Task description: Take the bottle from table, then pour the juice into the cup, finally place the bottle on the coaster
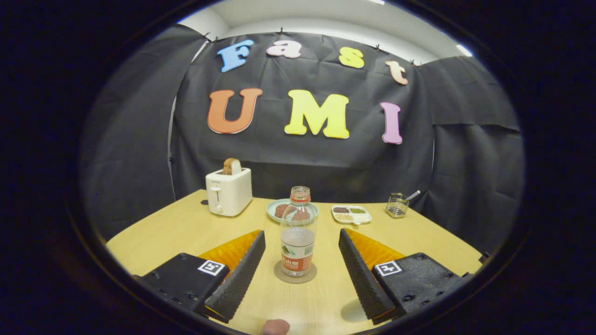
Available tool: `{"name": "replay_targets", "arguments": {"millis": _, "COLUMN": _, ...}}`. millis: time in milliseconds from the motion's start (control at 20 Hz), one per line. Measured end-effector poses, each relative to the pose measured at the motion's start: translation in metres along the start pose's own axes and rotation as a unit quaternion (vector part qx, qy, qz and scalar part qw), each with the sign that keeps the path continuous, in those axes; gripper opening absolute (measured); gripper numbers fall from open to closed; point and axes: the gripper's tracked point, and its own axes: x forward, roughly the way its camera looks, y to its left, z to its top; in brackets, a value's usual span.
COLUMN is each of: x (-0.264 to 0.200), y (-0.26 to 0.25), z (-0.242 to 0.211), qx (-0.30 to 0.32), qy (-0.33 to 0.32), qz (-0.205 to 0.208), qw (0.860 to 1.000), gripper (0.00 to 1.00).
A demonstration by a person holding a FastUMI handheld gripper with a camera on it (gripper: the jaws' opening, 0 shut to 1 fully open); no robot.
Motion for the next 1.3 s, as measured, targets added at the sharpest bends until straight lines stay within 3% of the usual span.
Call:
{"name": "replay_targets", "arguments": {"millis": 150, "x": -0.047, "y": 0.003, "z": 0.049, "qx": 0.033, "qy": -0.038, "qz": 0.016, "qw": 0.999, "gripper": 1.0}}
{"name": "replay_targets", "arguments": {"millis": 400, "x": -0.12, "y": -0.012, "z": 0.123, "qx": 0.052, "qy": -0.095, "qz": 0.01, "qw": 0.994, "gripper": 1.0}}
{"name": "replay_targets", "arguments": {"millis": 600, "x": -0.171, "y": -0.017, "z": 0.155, "qx": 0.056, "qy": -0.123, "qz": 0.013, "qw": 0.991, "gripper": 1.0}}
{"name": "replay_targets", "arguments": {"millis": 1000, "x": -0.241, "y": -0.015, "z": 0.139, "qx": 0.055, "qy": -0.125, "qz": 0.03, "qw": 0.99, "gripper": 1.0}}
{"name": "replay_targets", "arguments": {"millis": 1300, "x": -0.265, "y": -0.018, "z": 0.129, "qx": 0.059, "qy": -0.134, "qz": 0.037, "qw": 0.989, "gripper": 1.0}}
